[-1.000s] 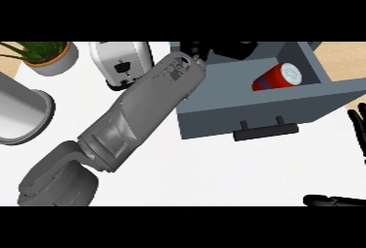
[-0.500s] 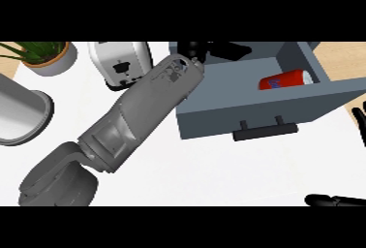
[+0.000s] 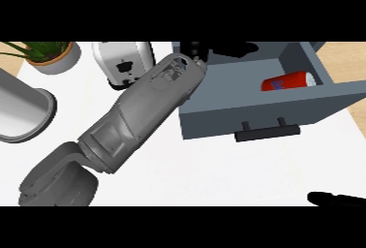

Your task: Pick up the can, place it into the drawer and close the drawer

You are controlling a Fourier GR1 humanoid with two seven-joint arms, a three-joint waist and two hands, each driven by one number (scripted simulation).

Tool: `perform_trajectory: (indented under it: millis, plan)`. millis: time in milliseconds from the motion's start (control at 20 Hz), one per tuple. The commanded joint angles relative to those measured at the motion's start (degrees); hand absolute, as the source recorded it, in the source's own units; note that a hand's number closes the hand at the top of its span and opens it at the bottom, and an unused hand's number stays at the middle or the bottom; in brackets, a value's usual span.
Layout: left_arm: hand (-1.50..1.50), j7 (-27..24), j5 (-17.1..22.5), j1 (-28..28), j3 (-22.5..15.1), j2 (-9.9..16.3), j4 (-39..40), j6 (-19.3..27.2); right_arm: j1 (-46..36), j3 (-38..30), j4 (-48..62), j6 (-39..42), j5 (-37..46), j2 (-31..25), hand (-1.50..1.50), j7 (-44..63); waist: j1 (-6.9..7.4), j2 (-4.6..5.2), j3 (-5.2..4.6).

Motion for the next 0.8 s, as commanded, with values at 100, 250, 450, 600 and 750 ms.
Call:
perform_trajectory:
  millis: [100,250,450,600,750]
  plan:
    - [-1.5,-2.8,3.13,0.25,1.3,0.0,-2.16,0.96,0.53,3.2,-3.53,0.16,7.9,-1.92,-1.5,-1.32,1.62,-0.64,-0.05]
    - [-1.5,-3.63,3.83,-0.2,1.48,0.0,-2.25,1.04,-0.57,6.83,-3.57,-1.44,16.87,-2.78,-1.5,-1.03,2.36,-0.69,-0.09]
    - [-1.5,-3.37,4.01,-1.15,0.31,0.0,-1.67,2.81,-2.19,9.79,1.24,-2.31,25.97,-5.19,-1.5,-3.86,2.76,-0.6,-0.03]
    - [-1.5,-2.29,3.88,-2.53,0.97,0.0,-1.13,0.91,-4.85,14.08,4.89,-4.64,34.64,-5.33,-1.5,-3.34,4.51,-0.87,-0.06]
    - [-1.5,0.38,3.82,-3.33,1.47,0.0,-1.78,1.28,-7.98,15.77,11.62,-5.82,40.43,-6.33,-1.5,-3.2,6.43,-1.28,-0.08]
